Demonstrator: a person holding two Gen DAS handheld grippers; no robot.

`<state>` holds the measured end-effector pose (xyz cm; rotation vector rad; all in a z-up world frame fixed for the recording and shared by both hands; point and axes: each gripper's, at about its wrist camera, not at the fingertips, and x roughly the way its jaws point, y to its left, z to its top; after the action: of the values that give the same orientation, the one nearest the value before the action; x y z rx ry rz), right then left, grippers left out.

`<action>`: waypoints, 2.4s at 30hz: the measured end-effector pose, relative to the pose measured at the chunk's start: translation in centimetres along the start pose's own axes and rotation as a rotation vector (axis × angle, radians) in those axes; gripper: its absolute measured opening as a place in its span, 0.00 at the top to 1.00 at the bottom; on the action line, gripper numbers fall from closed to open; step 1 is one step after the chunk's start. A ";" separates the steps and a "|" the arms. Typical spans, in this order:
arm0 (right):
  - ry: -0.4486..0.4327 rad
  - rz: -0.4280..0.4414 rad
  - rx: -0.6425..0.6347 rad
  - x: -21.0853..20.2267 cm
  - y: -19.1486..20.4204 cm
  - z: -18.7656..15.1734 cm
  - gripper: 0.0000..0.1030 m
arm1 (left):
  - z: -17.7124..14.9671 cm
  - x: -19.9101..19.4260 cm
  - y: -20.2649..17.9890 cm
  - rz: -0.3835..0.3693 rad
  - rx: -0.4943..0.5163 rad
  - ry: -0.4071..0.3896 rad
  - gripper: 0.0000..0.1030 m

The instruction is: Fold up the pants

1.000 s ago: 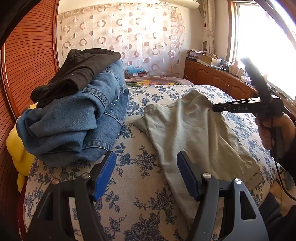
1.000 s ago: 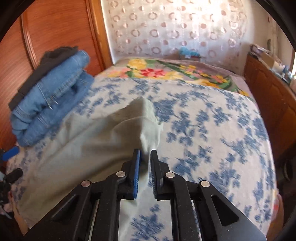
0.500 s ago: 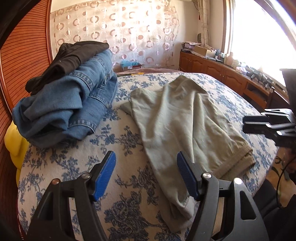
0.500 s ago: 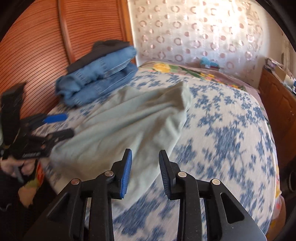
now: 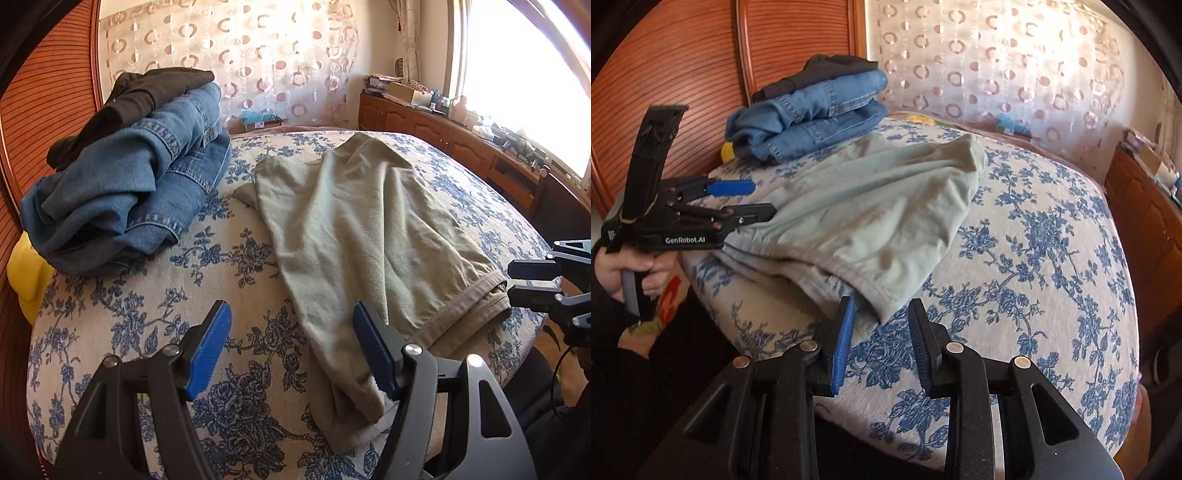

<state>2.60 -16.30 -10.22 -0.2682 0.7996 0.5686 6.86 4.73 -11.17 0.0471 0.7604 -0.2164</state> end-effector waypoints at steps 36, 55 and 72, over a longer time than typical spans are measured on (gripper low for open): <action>-0.036 -0.028 -0.007 0.2 0.6 -0.2 0.74 | -0.5 0.6 0.4 0.002 -0.027 0.019 0.33; -0.058 0.008 0.037 -1.0 0.0 -0.6 1.00 | -0.5 0.7 0.5 0.004 -0.027 0.019 0.33; -0.030 -0.081 -0.019 1.2 1.1 0.1 0.78 | -0.6 0.6 0.5 0.005 -0.028 0.014 0.33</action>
<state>2.70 -14.86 -11.05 -0.3078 0.7515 0.5035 7.00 5.13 -12.02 0.0236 0.7775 -0.2011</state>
